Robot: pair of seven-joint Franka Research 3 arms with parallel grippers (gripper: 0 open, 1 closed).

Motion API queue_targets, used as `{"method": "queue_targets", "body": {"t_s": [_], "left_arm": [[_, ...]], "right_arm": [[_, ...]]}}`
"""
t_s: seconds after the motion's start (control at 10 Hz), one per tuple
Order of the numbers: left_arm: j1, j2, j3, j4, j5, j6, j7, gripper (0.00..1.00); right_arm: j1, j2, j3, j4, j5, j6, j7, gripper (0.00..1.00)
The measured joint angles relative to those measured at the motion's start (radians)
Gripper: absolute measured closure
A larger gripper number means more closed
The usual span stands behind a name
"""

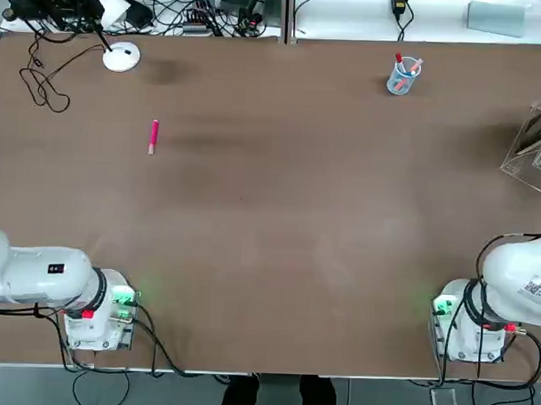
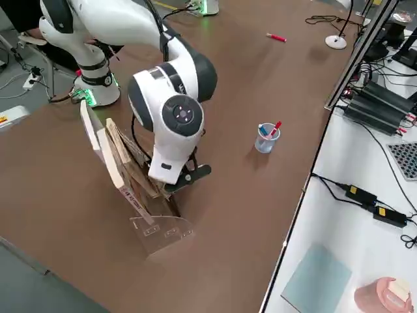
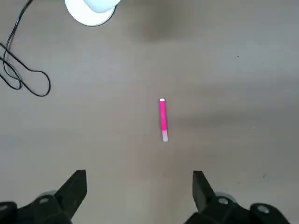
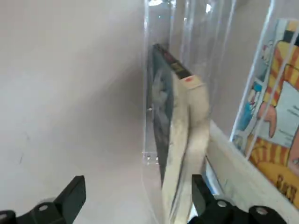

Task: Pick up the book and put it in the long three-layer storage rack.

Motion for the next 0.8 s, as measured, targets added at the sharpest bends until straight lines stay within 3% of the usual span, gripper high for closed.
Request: {"method": "queue_targets", "body": {"t_s": [0.8], "left_arm": [[0.0,0.0,0.0,0.001,0.0,0.001,0.0,0.0]], "right_arm": [[0.108,-0.069,0.002,0.011,0.0,-0.033,-0.036,0.0]]}}
